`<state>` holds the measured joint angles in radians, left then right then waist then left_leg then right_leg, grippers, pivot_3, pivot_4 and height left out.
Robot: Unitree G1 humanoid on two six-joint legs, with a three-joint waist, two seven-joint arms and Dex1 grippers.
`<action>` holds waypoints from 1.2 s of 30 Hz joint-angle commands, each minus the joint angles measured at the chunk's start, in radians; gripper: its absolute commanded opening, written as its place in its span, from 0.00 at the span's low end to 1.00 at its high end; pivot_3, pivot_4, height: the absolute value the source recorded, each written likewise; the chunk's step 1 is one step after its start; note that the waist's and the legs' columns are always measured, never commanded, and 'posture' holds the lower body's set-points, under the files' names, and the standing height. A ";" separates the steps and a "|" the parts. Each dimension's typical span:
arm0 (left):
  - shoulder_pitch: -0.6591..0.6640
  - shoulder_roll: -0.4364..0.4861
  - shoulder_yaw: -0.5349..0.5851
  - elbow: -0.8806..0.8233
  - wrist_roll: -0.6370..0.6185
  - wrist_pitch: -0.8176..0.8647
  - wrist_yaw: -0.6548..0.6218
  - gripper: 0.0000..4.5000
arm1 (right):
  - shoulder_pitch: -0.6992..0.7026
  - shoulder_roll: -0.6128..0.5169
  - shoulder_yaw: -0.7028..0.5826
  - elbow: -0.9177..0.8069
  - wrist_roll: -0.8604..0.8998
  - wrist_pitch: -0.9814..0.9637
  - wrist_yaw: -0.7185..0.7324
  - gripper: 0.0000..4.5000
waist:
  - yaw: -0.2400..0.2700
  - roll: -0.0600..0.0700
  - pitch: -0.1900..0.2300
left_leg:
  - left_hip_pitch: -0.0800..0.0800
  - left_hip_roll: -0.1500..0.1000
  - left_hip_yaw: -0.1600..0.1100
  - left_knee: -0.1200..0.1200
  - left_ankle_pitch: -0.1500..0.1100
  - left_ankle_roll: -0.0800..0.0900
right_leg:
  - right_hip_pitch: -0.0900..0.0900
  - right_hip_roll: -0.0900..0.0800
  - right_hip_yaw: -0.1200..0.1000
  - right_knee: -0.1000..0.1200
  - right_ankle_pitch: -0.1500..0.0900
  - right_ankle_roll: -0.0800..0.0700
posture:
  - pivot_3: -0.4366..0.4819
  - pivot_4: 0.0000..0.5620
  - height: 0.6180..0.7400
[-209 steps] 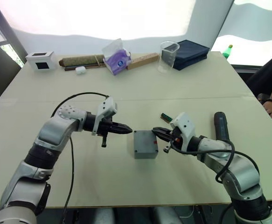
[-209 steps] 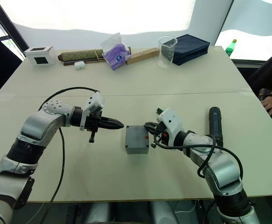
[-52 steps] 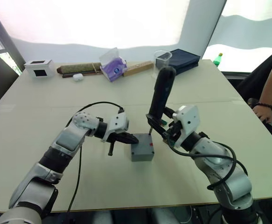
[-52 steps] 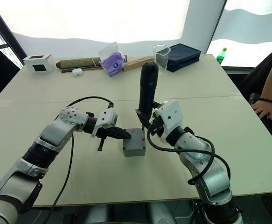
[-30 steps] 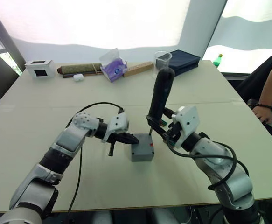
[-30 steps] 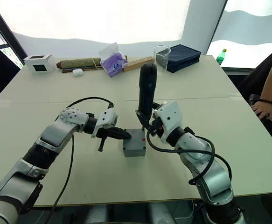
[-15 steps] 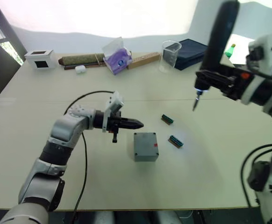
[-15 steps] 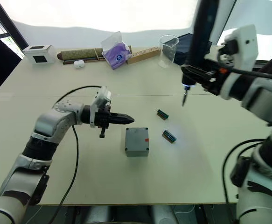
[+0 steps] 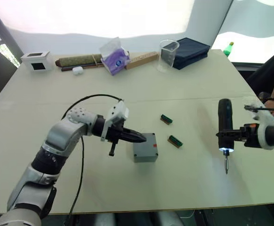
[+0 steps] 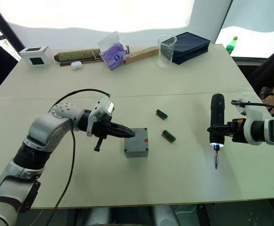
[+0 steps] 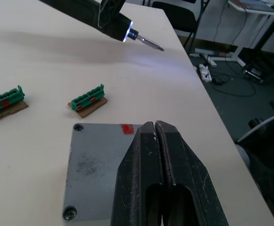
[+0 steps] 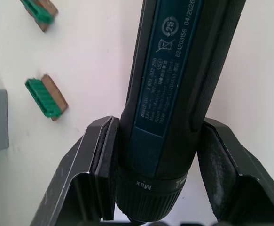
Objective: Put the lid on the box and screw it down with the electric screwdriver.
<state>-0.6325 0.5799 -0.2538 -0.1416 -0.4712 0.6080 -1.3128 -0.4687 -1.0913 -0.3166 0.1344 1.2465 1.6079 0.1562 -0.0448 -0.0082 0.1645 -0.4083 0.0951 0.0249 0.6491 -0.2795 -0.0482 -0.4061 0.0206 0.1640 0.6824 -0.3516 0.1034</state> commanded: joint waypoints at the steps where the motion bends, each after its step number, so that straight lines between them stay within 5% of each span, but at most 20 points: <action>1: 0.006 0.011 0.004 -0.044 0.003 -0.030 0.000 0.00 | -0.077 0.005 0.025 0.006 -0.065 0.006 0.044 0.48 | -0.001 0.000 0.000 | 0.000 0.000 0.000 0.000 0.000 0.000 | 0.000 0.000 0.000 0.000 0.000 0.000 | 0.48 0.27 1.00; 10: 0.015 0.016 0.010 -0.042 -0.001 -0.039 0.005 0.00 | -0.083 0.000 0.181 -0.012 -0.260 -0.071 0.187 0.48 | 0.003 0.000 0.000 | 0.000 0.000 0.000 0.000 0.001 -0.001 | 0.000 0.000 0.000 0.000 0.000 0.000 | 0.48 0.27 1.00; 16: 0.002 0.008 0.023 -0.006 0.000 -0.044 0.021 0.00 | -0.083 -0.009 0.225 -0.052 -0.377 -0.141 0.262 0.99 | 0.003 0.000 0.000 | 0.000 0.000 0.000 0.001 0.000 -0.001 | 0.000 0.000 -0.001 0.000 0.000 0.000 | 0.48 0.27 1.00; 24: -0.005 0.040 0.082 0.006 -0.040 0.006 0.025 0.00 | -0.023 -0.063 0.141 -0.288 -0.483 -0.282 0.317 0.99 | 0.001 0.000 0.000 | 0.000 0.000 -0.001 0.001 0.001 -0.001 | 0.000 0.000 -0.001 0.001 0.000 0.000 | 0.48 0.27 1.00; 28: 0.019 0.047 0.140 -0.012 -0.094 0.083 0.075 0.00 | 0.176 -0.136 0.066 -0.619 -0.635 -0.582 0.395 0.99 | 0.003 0.000 0.000 | 0.000 0.000 -0.002 0.001 0.000 -0.001 | 0.000 0.000 -0.002 0.001 0.000 0.000 | 0.48 0.27 1.00; 31: 0.067 0.080 0.154 -0.043 -0.110 0.115 0.079 0.00 | 0.320 -0.061 -0.034 -0.727 -0.710 -0.753 0.415 0.99 | 0.003 0.000 0.000 | 0.000 0.000 -0.003 0.000 0.000 -0.001 | 0.001 0.000 -0.003 0.001 0.000 0.000 | 0.48 0.27 1.00; 36: 0.210 0.181 0.187 -0.157 -0.158 0.183 0.081 0.00 | 0.556 0.233 -0.267 -0.946 -0.462 -0.725 0.432 0.99 | 0.005 -0.002 0.000 | 0.000 0.000 -0.005 0.001 0.001 -0.003 | 0.002 0.001 -0.004 0.002 0.000 0.000 | 0.48 0.27 1.00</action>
<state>-0.4388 0.7382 -0.1026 -0.2322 -0.6004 0.7790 -1.2328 0.0550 -0.8780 -0.5138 -0.7291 0.7254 0.8901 0.5857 -0.0401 -0.0102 0.1643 -0.4084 0.0954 0.0199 0.6498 -0.2777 -0.0516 -0.4035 0.0210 0.1600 0.6848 -0.3516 0.1038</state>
